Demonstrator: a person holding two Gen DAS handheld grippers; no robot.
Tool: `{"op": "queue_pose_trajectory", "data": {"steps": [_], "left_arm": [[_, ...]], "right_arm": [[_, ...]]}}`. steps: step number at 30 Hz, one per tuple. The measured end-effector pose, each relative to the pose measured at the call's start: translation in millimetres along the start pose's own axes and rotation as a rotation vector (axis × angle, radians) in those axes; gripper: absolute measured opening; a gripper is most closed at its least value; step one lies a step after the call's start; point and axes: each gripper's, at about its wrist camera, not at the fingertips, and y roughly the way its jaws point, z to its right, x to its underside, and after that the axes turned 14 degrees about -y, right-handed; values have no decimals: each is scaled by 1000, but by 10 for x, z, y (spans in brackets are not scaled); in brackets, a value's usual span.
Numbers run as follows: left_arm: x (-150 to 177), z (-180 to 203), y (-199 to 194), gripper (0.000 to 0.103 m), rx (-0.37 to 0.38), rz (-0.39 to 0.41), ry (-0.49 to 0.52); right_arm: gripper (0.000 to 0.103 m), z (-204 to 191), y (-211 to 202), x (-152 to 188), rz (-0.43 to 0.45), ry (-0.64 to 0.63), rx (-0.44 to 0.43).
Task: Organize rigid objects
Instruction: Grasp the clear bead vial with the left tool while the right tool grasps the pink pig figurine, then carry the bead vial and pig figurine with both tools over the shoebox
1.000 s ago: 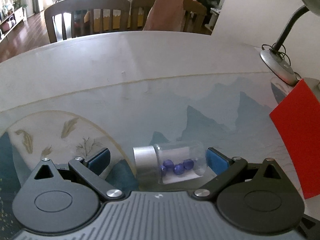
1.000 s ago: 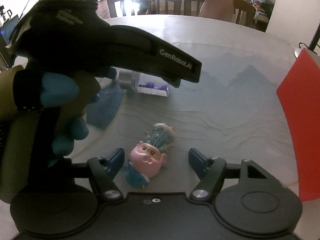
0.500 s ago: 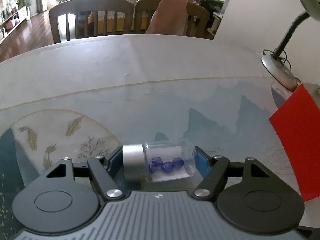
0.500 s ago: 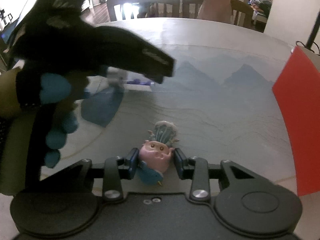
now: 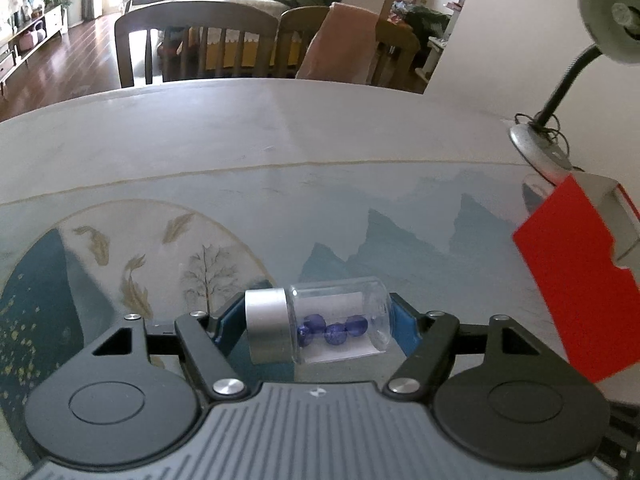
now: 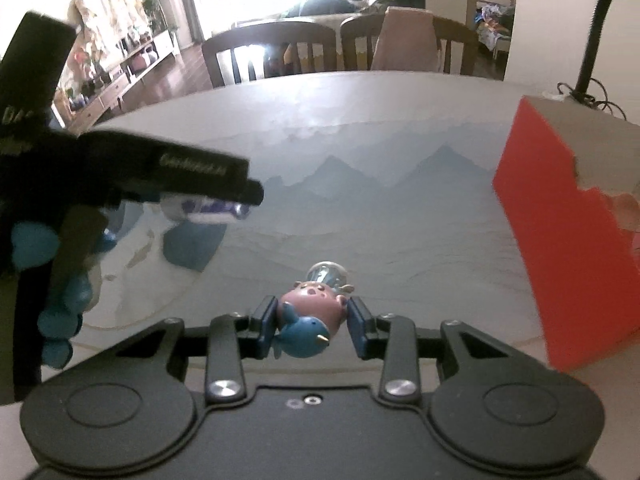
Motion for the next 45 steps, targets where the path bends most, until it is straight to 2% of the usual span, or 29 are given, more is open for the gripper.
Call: {"op": "queue_pose_trajectory", "data": {"steps": [15,26,34,45], "left_arm": [[243,574,-807,74,50,31,82],[370,1217,-1191,74,92,50,140],[527,1790,-1204,74,126,48,198],[782,2609,-901,74,150,0,275]], "right_arm": [[36,417,-890,3,124,23,-9],[36,970,-1374,108,191,34,22],[36,1446,-1540,311,213,52,47],[36,2238,-1586,588,210,97,121]]}}
